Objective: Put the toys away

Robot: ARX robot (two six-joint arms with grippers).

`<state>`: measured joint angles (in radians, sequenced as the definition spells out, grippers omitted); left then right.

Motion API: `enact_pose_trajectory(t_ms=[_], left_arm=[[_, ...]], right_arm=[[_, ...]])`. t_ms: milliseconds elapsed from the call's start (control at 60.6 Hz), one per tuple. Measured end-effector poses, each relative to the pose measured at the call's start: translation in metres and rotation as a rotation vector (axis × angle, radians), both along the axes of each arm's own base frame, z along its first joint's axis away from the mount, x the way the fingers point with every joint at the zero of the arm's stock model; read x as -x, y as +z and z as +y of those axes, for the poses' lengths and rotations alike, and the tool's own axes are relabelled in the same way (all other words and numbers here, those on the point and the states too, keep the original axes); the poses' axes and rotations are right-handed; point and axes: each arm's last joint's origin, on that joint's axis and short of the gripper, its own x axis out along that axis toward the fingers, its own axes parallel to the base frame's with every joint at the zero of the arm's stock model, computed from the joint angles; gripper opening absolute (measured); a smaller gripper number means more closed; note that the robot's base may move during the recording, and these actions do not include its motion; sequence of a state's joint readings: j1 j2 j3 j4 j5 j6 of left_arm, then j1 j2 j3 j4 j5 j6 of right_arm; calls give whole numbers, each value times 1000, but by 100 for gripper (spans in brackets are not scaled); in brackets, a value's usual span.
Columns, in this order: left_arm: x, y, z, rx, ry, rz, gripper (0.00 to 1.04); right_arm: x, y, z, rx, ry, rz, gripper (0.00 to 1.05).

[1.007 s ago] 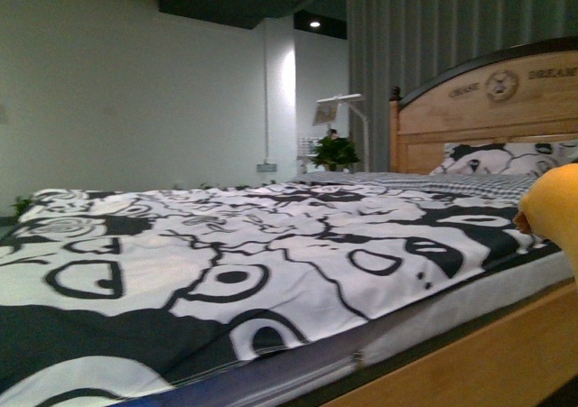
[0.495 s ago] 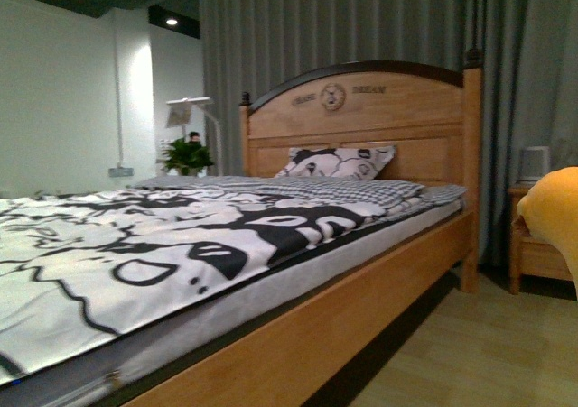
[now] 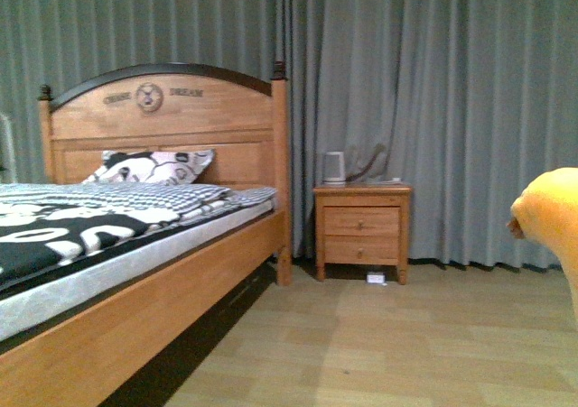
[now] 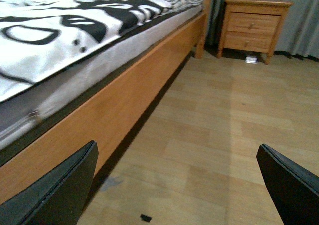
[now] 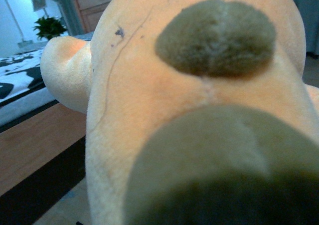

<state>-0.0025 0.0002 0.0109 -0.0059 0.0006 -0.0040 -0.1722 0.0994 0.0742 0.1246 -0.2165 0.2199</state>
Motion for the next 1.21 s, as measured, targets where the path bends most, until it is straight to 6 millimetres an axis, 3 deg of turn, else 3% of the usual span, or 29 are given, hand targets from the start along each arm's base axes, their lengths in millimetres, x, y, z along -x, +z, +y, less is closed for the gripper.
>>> enact_pose_trajectory(t_ms=[1205], left_arm=[[0,0,0,0,0,0,99]], right_arm=[[0,0,0,0,1,-1,19]])
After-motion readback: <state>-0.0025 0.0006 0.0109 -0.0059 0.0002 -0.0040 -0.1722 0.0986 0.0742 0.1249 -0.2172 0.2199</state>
